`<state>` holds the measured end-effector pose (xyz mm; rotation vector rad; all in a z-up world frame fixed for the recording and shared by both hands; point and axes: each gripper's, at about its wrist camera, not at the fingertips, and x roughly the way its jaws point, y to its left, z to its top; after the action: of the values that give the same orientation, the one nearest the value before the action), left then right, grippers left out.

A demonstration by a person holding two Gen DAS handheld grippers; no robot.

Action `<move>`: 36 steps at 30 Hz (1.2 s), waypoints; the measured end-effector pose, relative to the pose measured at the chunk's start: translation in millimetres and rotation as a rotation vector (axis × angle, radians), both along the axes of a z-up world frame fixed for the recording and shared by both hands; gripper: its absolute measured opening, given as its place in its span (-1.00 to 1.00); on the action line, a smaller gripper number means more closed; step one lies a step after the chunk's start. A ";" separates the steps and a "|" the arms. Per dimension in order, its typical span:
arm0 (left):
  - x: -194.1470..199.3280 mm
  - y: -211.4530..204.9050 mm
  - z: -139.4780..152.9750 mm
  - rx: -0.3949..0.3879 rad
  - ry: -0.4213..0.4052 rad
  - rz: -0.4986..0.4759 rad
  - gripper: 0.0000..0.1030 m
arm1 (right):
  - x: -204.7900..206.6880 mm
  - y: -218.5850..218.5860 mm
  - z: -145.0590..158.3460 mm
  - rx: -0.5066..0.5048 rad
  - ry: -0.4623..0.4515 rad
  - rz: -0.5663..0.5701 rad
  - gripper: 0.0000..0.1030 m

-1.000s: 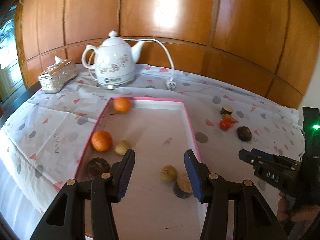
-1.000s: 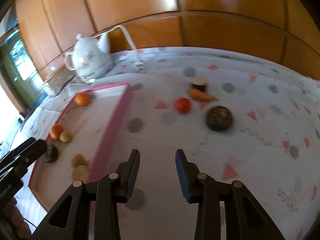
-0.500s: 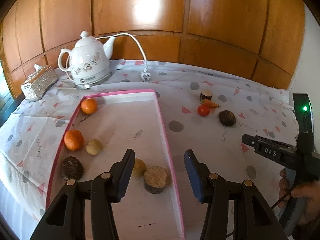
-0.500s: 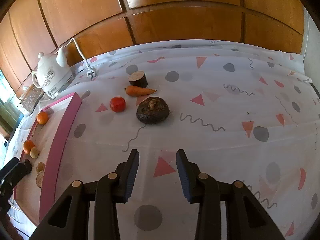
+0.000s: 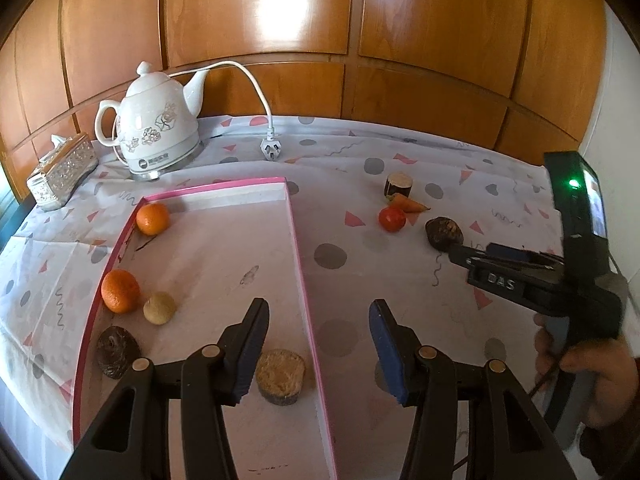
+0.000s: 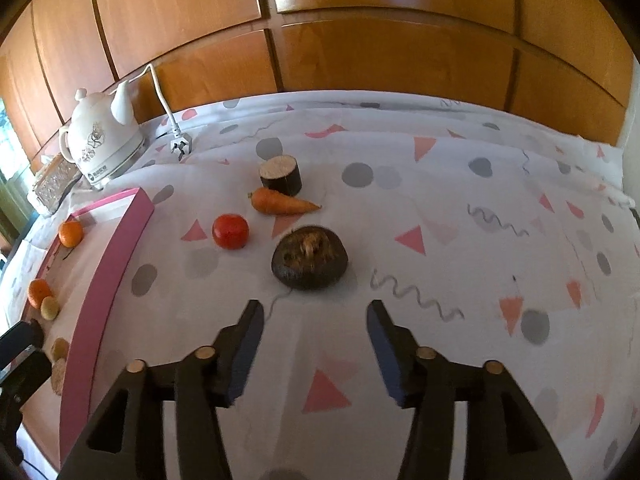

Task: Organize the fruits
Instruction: 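Grasp the dark brown round root with the right tool, then grasp the red tomato with the left tool while the right tool holds the root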

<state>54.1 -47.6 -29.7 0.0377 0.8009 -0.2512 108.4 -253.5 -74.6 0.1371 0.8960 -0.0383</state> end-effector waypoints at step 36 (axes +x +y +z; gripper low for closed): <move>43.2 -50.9 -3.3 0.016 0.017 -0.047 0.03 | 10.5 -36.0 -16.7 -0.036 0.015 -0.058 -0.03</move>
<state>97.3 -98.4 -32.9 0.0699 0.8195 -0.2896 118.9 -289.5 -91.3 0.1292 0.9053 -0.1100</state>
